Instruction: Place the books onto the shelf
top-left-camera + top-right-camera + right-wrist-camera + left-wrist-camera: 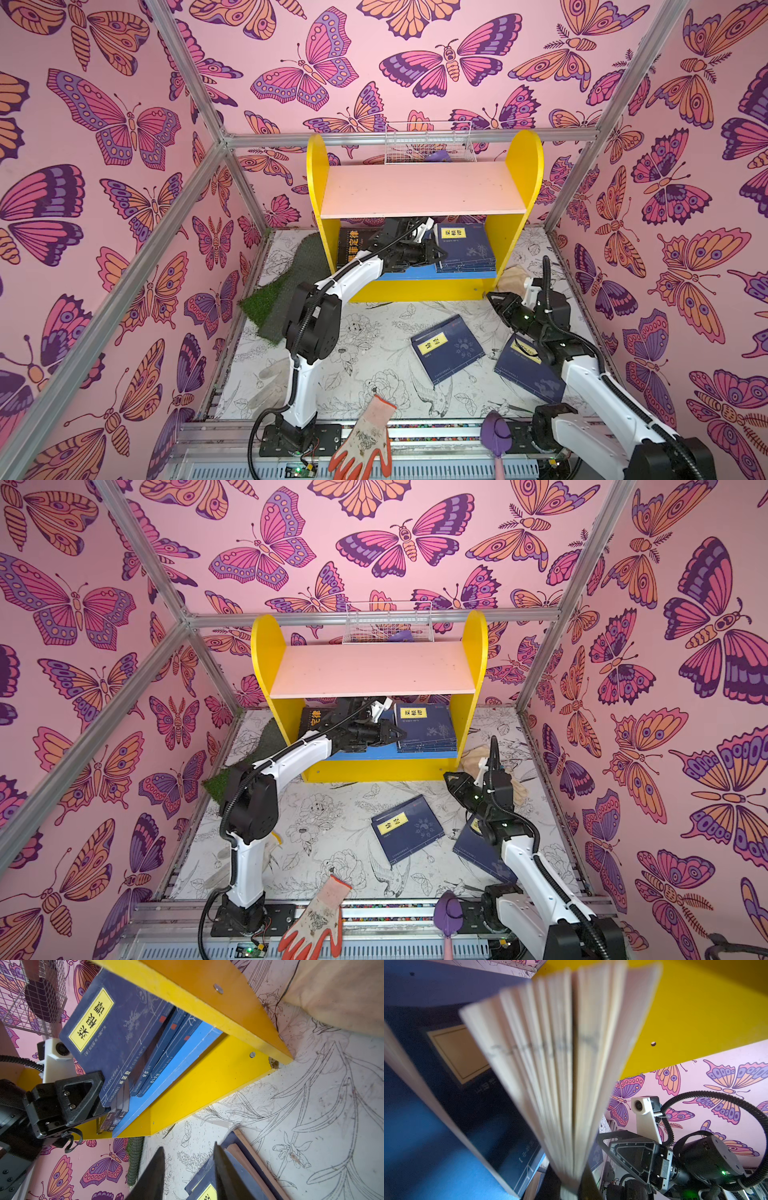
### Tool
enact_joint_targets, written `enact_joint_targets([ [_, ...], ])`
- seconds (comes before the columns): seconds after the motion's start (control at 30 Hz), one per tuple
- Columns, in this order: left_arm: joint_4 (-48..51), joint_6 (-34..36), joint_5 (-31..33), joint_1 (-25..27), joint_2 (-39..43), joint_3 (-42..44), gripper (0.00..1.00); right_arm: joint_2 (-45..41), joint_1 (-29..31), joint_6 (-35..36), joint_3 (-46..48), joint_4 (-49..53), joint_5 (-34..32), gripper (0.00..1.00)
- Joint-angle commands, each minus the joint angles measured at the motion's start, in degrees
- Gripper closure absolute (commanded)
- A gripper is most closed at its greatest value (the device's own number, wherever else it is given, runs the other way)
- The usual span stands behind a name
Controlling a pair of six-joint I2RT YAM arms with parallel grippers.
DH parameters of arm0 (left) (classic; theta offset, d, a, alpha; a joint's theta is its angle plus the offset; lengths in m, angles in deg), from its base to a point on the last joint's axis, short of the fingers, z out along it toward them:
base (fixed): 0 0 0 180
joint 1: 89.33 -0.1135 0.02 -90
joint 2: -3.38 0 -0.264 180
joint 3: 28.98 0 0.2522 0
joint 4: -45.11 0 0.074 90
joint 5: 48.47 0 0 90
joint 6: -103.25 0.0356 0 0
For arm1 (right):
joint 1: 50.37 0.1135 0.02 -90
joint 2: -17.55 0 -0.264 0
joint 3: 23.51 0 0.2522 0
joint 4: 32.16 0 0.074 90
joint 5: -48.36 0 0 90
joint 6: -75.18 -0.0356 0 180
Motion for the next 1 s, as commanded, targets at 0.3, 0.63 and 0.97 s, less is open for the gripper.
enact_joint_targets([
  [0.3,-0.1,1.1,-5.3,0.4,0.8,-0.1,1.00,1.3,0.3,-0.3,-1.6,-0.6,1.9,0.60],
  [0.63,-0.1,1.5,4.0,1.3,1.5,-0.7,0.70,1.2,0.3,-0.2,-1.6,-1.3,2.3,0.60],
  [0.97,0.0,3.9,21.2,3.4,5.9,0.0,0.33,0.4,0.3,2.2,-2.7,-2.1,4.7,0.61],
])
